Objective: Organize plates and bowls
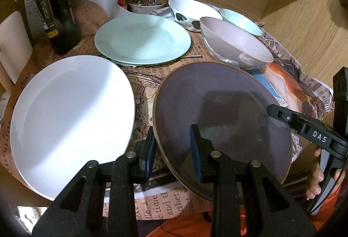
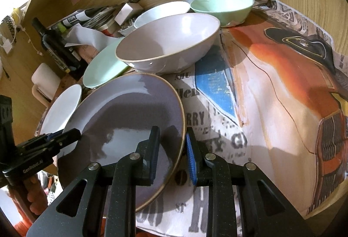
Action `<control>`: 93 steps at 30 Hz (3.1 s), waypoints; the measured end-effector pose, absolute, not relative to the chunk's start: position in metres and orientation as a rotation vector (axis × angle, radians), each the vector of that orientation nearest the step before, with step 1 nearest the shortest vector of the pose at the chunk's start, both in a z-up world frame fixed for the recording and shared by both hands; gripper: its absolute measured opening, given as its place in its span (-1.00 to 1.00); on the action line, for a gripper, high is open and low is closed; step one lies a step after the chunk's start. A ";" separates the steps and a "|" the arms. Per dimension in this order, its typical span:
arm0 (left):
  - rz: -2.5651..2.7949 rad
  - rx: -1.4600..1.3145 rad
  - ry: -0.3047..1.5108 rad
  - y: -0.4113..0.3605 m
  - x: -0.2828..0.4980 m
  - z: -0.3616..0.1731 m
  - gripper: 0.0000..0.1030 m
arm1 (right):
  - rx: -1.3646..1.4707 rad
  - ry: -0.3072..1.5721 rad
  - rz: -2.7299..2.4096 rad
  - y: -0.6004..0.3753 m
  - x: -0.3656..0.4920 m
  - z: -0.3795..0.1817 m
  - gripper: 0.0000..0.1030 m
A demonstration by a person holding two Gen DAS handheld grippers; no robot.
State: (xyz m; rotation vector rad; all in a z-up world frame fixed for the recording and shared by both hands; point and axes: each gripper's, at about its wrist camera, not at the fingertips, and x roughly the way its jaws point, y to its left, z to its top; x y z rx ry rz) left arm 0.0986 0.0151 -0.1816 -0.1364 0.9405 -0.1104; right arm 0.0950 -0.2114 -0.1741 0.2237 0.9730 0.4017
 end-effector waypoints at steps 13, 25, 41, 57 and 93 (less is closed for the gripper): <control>-0.130 -0.142 0.950 0.017 0.101 -0.190 -0.41 | 0.199 0.958 0.404 -0.208 0.099 -0.176 -0.54; -0.118 -0.105 0.898 0.021 0.092 -0.176 -0.38 | 0.167 0.906 0.385 -0.209 0.091 -0.158 -0.34; -0.017 -0.107 0.639 0.071 0.062 -0.118 0.64 | 0.058 0.663 0.461 -0.158 0.080 -0.098 0.54; 0.176 -0.124 0.736 0.168 0.047 -0.153 0.72 | -0.021 0.799 0.638 -0.053 0.104 -0.122 0.60; 0.040 -0.229 0.855 0.214 0.056 -0.200 -0.29 | -0.076 1.096 0.634 0.005 0.138 -0.182 -0.55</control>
